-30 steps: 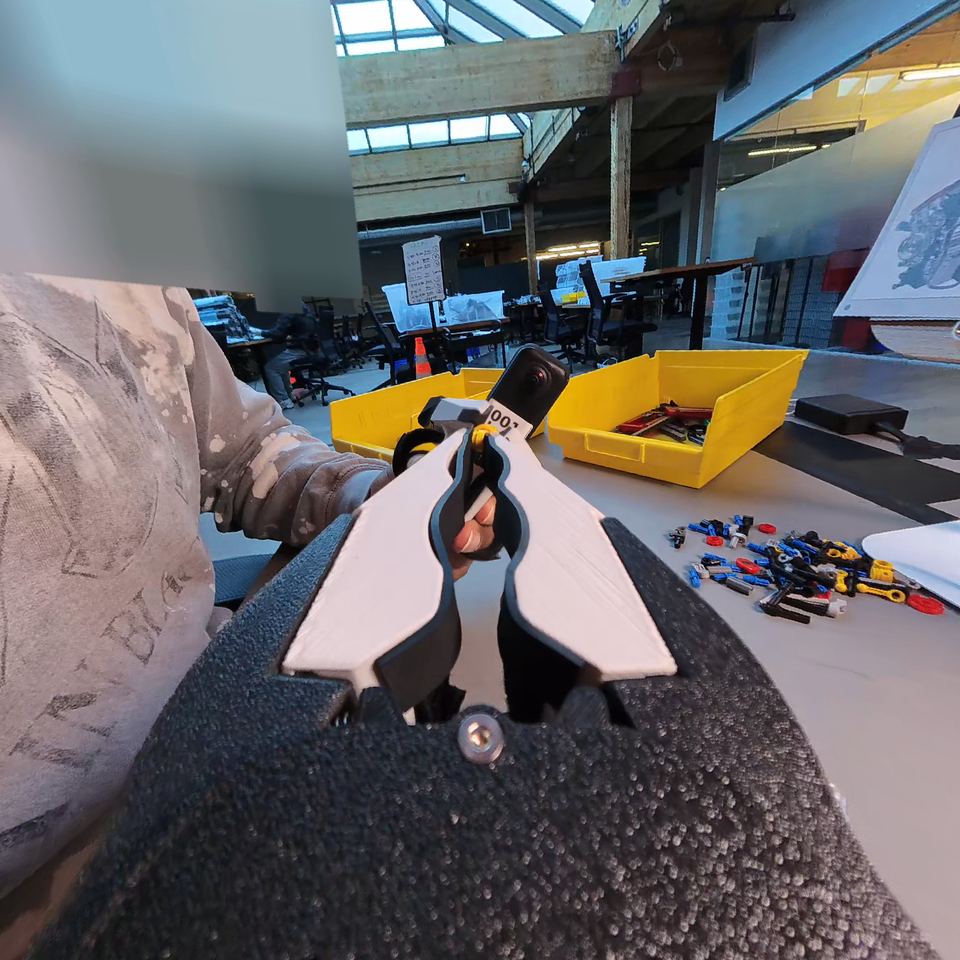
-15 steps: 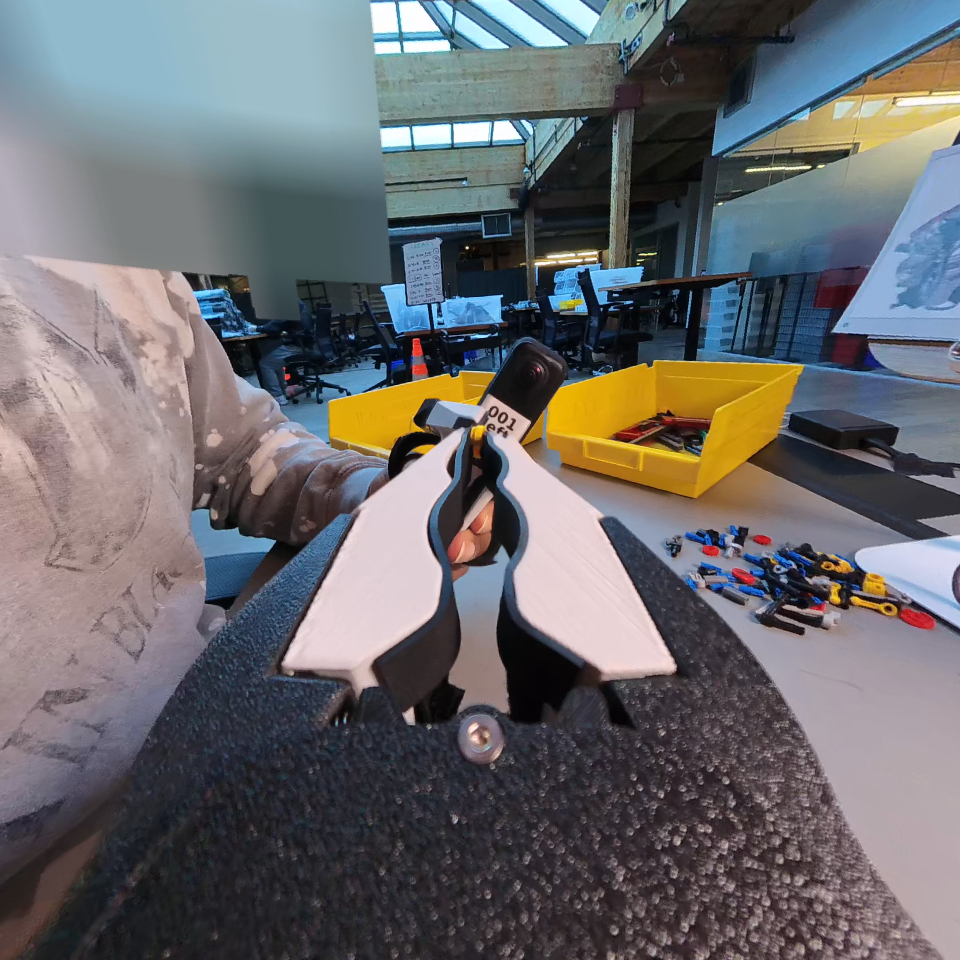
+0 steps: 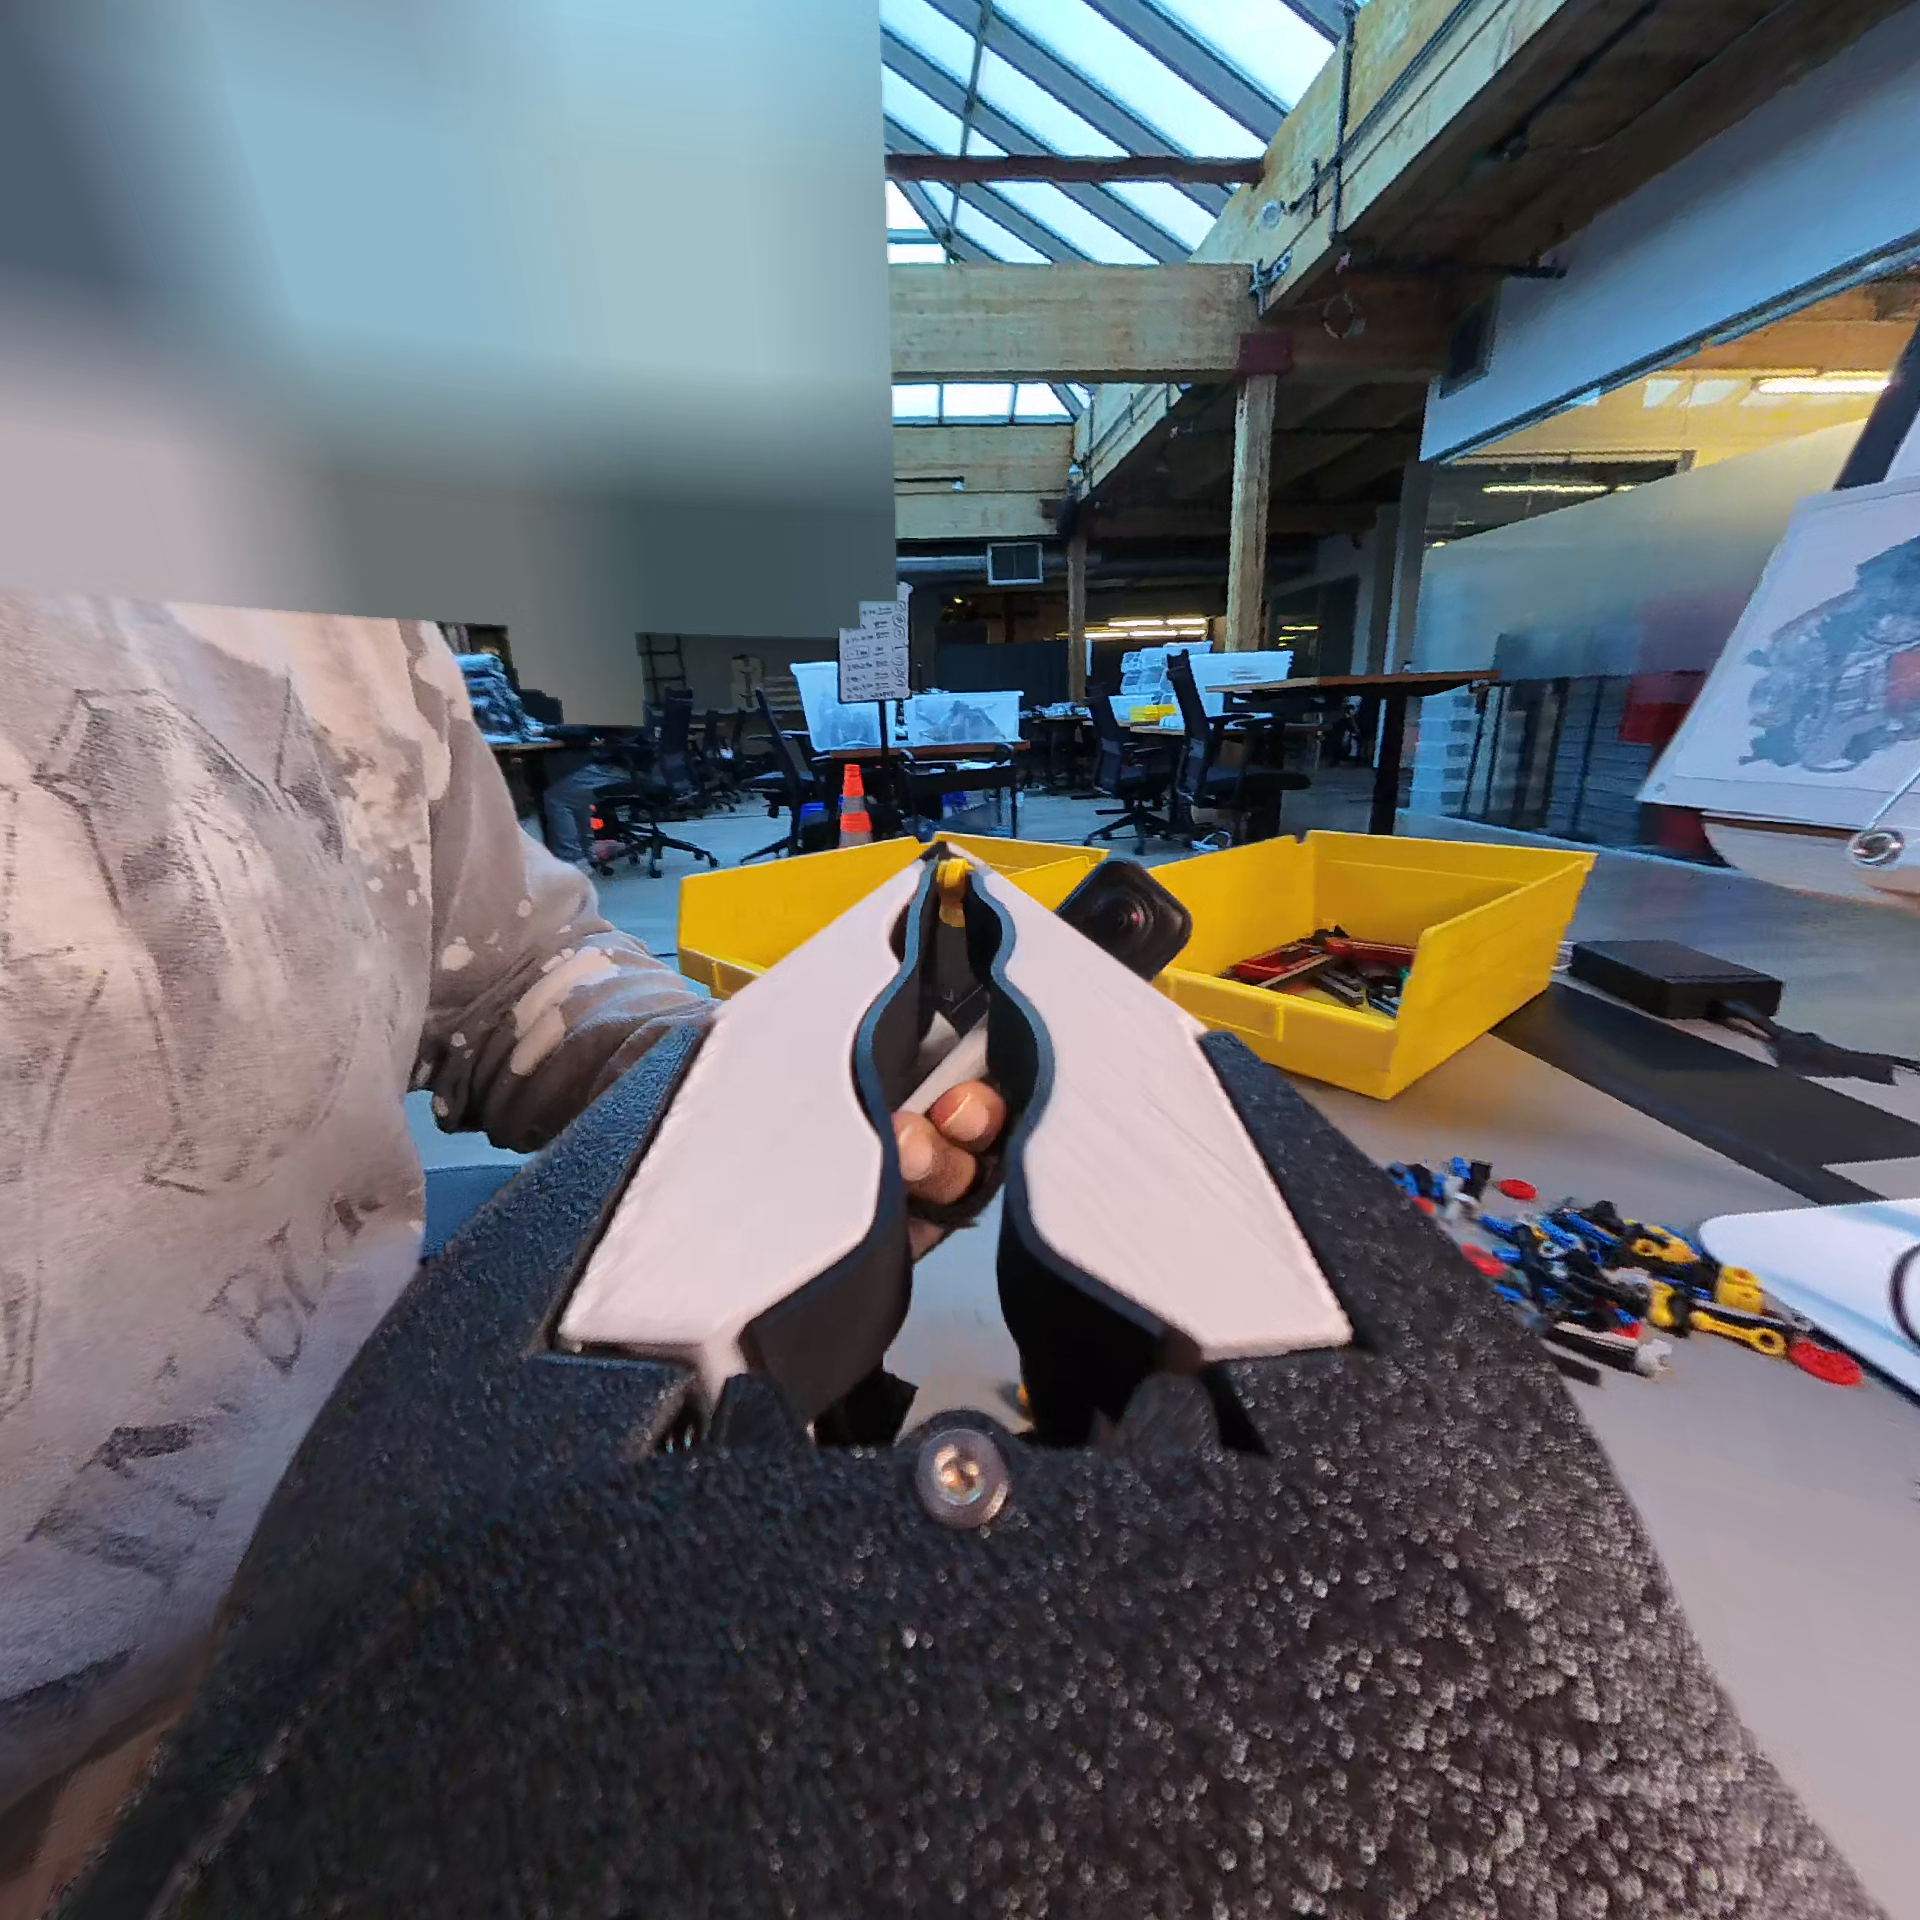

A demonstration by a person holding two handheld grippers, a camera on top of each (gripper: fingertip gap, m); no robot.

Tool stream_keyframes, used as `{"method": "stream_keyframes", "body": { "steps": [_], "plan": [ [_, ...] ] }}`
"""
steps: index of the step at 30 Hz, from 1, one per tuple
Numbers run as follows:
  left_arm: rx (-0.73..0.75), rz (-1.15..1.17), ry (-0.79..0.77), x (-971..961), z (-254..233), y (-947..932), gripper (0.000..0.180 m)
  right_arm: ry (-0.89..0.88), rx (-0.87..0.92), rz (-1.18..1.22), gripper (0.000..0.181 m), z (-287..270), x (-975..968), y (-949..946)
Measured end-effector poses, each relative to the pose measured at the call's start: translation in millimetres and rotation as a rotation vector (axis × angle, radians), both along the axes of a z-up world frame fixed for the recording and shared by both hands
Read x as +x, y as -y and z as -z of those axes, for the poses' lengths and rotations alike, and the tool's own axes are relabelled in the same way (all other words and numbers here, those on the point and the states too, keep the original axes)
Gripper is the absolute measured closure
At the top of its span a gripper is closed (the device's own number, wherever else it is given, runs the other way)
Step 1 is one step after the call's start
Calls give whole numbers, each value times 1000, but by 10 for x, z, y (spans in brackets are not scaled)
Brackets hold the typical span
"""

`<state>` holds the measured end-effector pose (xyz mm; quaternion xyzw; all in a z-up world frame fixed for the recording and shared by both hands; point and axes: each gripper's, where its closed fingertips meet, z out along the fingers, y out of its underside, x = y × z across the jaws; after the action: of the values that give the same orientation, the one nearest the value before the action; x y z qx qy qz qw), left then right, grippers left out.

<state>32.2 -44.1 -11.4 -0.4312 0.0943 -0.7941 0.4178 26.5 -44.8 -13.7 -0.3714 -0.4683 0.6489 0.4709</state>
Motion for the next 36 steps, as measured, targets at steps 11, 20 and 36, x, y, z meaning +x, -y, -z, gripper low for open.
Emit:
{"method": "stream_keyframes", "body": {
  "steps": [11,20,36],
  "plan": [
    [103,-58,-210,34,78,55,171,22,-12,-43,178,45,10,1],
    [273,-155,-467,-3,204,134,180,107,65,-66,177,146,11,48],
    [430,-300,-809,-59,476,52,172,305,184,-22,177,535,-101,30]
  ]
}}
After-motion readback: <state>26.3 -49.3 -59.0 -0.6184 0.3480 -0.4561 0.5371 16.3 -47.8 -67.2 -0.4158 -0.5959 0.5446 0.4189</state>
